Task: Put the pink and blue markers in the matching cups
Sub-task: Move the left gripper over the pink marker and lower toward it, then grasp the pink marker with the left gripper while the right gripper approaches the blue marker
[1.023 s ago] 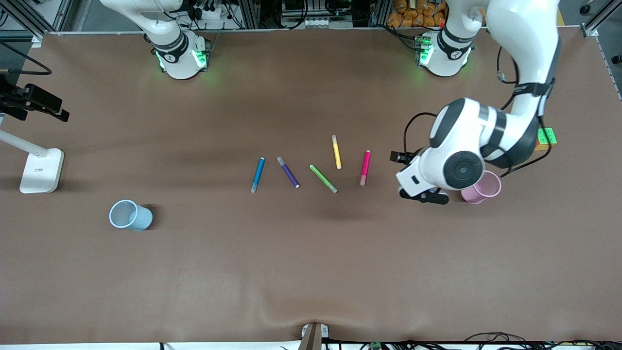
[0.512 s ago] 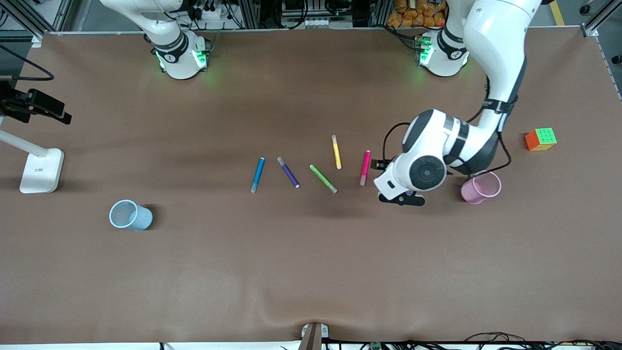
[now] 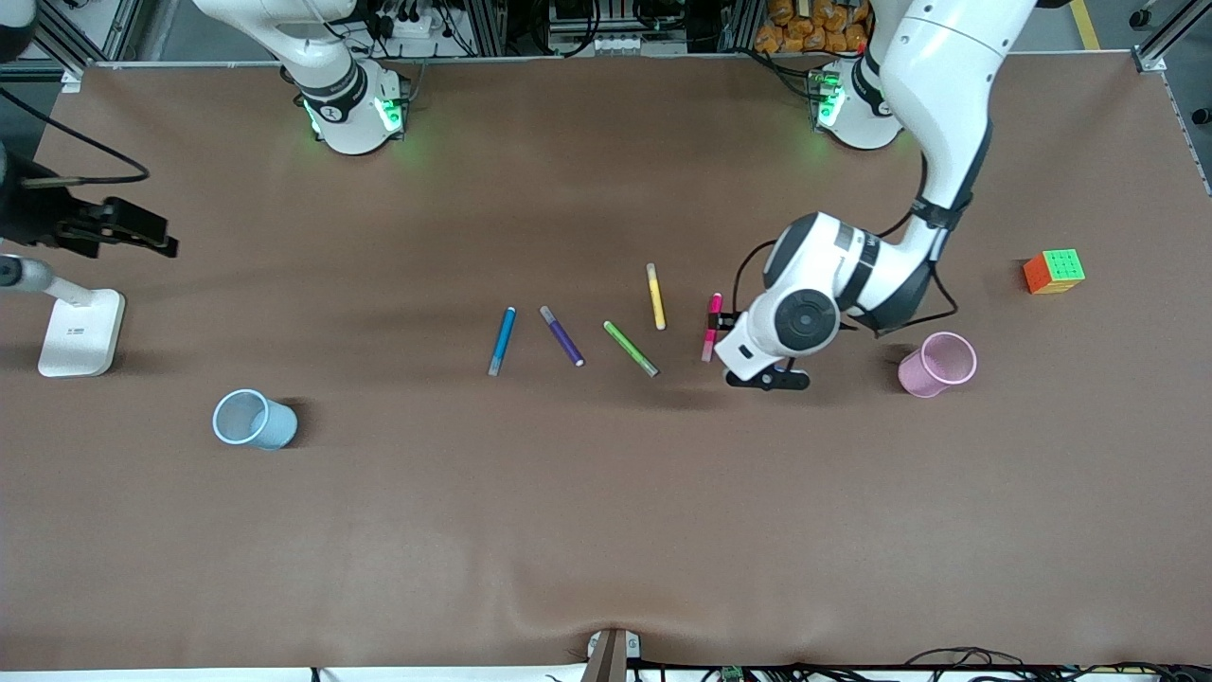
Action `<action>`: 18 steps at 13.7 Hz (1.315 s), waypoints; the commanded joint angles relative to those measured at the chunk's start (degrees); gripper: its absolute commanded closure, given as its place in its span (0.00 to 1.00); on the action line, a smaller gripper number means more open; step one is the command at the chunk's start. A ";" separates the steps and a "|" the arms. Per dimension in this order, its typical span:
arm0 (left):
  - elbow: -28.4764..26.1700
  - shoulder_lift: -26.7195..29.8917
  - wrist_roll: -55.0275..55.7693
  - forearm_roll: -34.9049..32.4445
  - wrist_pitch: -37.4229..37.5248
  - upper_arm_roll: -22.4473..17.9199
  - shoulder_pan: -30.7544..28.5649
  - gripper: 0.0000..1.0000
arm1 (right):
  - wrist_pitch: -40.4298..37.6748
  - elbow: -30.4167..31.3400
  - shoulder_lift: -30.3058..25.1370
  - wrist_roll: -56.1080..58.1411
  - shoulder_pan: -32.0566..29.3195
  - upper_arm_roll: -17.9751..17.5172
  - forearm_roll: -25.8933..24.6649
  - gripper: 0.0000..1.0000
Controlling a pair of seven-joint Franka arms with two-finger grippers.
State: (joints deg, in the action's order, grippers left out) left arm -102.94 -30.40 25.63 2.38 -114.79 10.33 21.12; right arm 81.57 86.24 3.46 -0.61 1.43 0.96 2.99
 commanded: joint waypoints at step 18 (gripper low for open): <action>5.74 -9.59 0.39 -7.31 -6.24 -0.31 5.78 0.42 | 14.31 -0.73 16.39 -24.09 17.80 0.09 0.70 0.00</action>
State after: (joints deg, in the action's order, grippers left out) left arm -98.57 -38.94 26.69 -3.73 -120.41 10.24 26.43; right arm 94.64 86.40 17.35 -23.26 17.94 0.63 3.10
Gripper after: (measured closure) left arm 0.401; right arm 0.000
